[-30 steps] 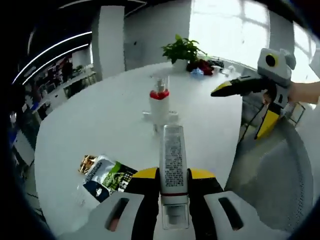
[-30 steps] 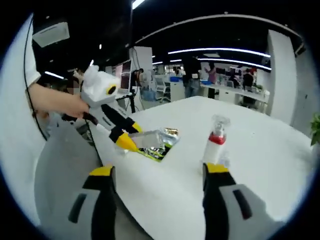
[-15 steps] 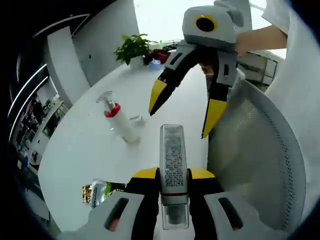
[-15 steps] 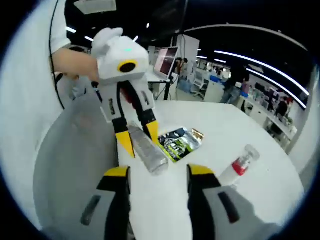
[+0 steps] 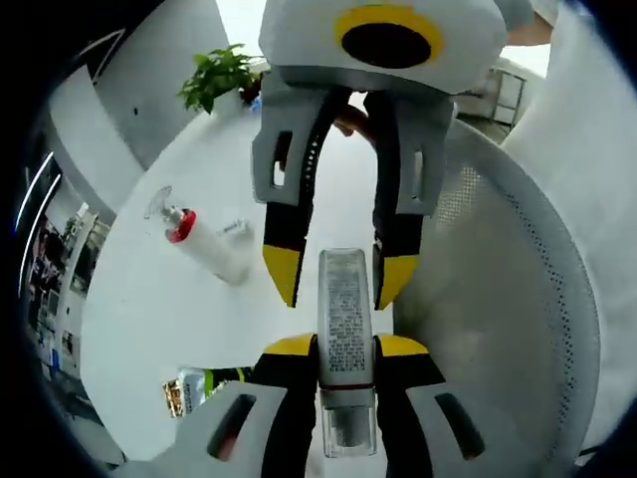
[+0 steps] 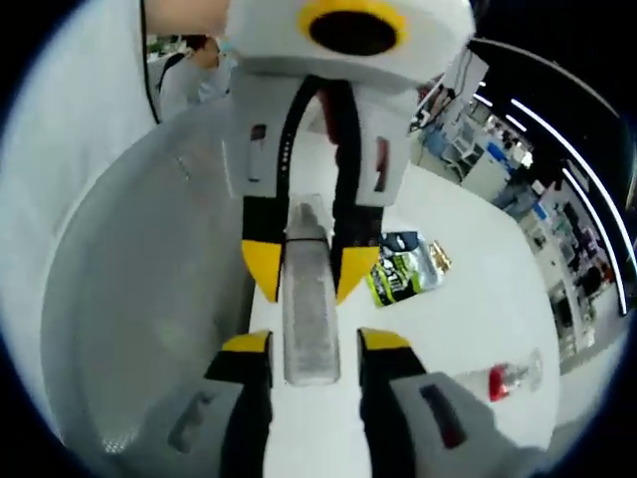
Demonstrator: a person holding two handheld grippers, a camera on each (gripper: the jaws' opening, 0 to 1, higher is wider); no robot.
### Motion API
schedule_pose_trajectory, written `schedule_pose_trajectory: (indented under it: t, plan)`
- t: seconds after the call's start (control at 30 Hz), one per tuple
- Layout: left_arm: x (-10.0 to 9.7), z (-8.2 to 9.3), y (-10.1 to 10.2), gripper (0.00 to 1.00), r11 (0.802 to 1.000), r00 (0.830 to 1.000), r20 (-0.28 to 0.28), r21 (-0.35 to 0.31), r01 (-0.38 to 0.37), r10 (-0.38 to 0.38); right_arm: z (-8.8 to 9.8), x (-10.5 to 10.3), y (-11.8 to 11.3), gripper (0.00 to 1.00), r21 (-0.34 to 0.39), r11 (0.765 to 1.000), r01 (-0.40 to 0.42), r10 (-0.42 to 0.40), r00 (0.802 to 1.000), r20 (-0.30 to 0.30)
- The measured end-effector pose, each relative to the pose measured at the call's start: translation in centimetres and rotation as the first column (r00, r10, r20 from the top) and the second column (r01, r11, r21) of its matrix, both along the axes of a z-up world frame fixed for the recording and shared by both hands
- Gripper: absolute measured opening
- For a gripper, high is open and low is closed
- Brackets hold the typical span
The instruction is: Arrange the skincare products in the storage area until every visible bottle or jar stands upright without overlapping.
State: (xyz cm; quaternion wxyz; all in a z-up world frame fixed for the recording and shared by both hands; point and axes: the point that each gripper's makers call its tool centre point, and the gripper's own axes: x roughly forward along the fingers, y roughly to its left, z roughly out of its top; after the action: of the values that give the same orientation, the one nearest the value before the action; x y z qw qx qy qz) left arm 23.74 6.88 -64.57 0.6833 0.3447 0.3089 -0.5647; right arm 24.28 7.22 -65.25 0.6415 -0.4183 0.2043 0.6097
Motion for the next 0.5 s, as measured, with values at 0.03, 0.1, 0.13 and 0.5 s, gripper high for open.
schedule_pose_trajectory:
  t: [0.03,0.1,0.13,0.5]
  plan:
    - [-0.02,-0.02,0.02,0.18,1.0,1.0,-0.003,0.0,-0.001,0.001,-0.07,0.0,0.06,0.25,0.0,1.0,0.0,0.0,1.0,-0.001]
    - [-0.04,-0.14,0.07,0.18,1.0,1.0,-0.009,0.0,-0.001,0.001,-0.37,0.07,0.07,0.23,-0.006,1.0,0.006,-0.006,1.0,-0.006]
    - [-0.03,-0.21,0.07,0.18,1.0,1.0,-0.01,0.002,-0.001,0.001,-0.48,0.16,0.03,0.23,-0.005,1.0,0.01,-0.01,1.0,-0.004]
    - [0.73,0.59,-0.89,0.19,0.995,0.999,-0.041,-0.101,-0.017,0.013,-0.01,0.6,-0.88,0.21,0.063,0.997,0.055,-0.055,0.998,0.004]
